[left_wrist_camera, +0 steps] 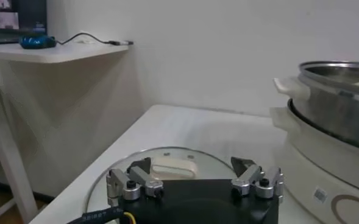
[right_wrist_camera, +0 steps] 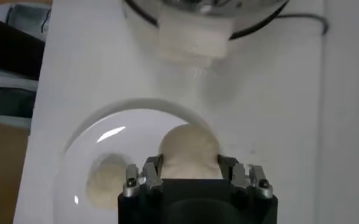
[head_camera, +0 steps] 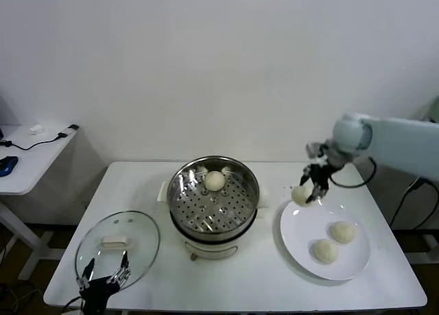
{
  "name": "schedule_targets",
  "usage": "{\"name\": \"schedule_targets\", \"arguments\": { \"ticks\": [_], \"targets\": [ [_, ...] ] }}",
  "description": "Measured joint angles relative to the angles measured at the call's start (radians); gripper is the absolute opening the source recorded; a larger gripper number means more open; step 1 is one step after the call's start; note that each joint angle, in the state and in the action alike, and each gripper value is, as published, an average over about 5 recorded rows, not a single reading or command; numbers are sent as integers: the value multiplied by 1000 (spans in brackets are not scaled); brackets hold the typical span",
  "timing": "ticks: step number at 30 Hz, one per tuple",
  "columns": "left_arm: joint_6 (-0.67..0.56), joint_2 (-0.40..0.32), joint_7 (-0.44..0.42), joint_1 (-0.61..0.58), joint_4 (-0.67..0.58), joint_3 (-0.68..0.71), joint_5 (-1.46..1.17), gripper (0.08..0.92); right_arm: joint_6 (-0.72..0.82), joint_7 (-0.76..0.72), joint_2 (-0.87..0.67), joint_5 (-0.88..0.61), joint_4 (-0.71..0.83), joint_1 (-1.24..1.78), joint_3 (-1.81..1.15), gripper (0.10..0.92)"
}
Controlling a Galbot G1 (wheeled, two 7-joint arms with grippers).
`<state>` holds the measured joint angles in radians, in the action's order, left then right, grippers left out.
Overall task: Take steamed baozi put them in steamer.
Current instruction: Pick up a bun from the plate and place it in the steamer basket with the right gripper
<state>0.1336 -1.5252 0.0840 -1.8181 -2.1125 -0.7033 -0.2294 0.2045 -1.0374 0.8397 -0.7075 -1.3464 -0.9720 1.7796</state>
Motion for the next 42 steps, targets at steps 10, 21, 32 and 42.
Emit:
{"name": "schedule_targets", "arguments": {
  "ticks": [10,21,32,42],
  "targets": [
    [4,4,0,2,-11,12,0,823,119,80,124,-255,-146,-153,-53,628],
    [0,5,0,1,-10,7,-1,823,286,300,329,-376,-201,-52,-140,628],
    [0,7,0,6,-5,9,-3,823,365,441,468,-353,-129,124,-162,626],
    [0,11,0,1,-12,5,-5,823,371,487,533,-319,-21,242,-173,628]
  ]
}}
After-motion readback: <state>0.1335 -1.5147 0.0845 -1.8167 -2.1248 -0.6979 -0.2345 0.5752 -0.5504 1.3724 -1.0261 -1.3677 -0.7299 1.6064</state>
